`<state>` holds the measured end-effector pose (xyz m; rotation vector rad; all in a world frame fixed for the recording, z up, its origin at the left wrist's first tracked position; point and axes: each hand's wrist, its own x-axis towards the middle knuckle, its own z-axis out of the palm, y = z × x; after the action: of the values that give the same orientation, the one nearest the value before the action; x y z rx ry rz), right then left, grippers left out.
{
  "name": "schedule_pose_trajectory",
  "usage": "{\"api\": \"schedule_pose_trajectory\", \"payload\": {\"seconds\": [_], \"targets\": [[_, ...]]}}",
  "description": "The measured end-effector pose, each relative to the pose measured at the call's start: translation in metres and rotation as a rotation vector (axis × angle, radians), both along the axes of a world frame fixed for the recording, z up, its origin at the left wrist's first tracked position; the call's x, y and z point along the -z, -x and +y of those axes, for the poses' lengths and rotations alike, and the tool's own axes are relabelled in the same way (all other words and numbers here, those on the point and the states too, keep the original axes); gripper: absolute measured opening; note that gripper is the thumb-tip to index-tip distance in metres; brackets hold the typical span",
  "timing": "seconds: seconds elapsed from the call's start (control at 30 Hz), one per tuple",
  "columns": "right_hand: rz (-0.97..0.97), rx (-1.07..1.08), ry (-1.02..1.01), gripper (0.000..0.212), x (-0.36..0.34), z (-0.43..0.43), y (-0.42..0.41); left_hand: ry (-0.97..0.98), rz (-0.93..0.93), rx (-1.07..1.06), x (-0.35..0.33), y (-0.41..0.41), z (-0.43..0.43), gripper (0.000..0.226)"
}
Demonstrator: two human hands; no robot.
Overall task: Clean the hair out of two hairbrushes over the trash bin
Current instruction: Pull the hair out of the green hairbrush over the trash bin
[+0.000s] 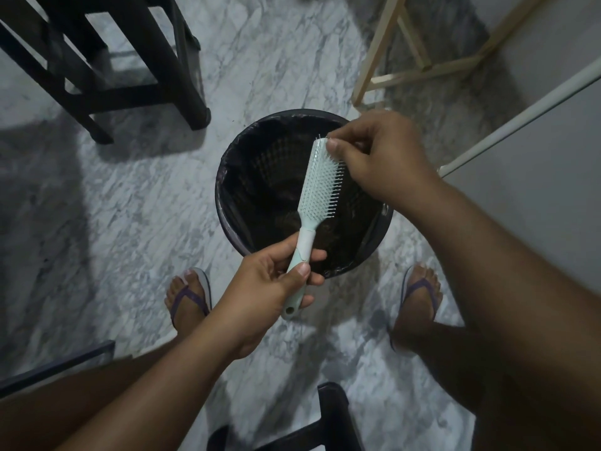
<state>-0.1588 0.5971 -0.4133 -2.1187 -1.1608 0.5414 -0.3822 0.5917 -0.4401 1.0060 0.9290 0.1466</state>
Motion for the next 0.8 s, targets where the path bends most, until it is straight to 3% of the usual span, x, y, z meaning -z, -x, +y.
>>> {"api": "schedule_pose_trajectory", "payload": {"seconds": [0.13,0.3,0.37,0.47,0.53,0.6,0.67,0.8], "targets": [[-0.002,0.063,-0.083,0.011,0.000,0.001,-0.004,0.063,-0.048,-0.009,-0.004,-0.002,0.002,0.042],[0.410,0.382,-0.373,0.014,-0.018,0.005,-0.011,0.178,-0.108,-0.104,-0.008,-0.005,0.011,0.037],[0.372,0.379,-0.371,0.015,-0.022,0.004,-0.019,0.170,-0.106,-0.127,-0.007,-0.004,0.014,0.036],[0.323,0.213,-0.175,0.017,-0.015,0.002,-0.010,0.163,-0.119,-0.144,-0.007,-0.002,0.018,0.036],[0.252,0.100,-0.061,0.007,-0.009,-0.002,0.009,0.171,-0.128,-0.158,-0.007,-0.003,0.019,0.036],[0.179,0.013,0.016,0.035,-0.006,-0.004,0.027,0.171,-0.131,-0.166,-0.007,-0.005,0.017,0.036],[0.086,-0.024,0.056,0.047,-0.005,-0.004,0.039,0.155,-0.124,-0.172,-0.007,-0.006,0.013,0.038],[0.014,-0.064,0.028,0.025,-0.003,-0.004,0.044,0.115,-0.090,-0.156,-0.004,-0.005,0.005,0.043]]}}
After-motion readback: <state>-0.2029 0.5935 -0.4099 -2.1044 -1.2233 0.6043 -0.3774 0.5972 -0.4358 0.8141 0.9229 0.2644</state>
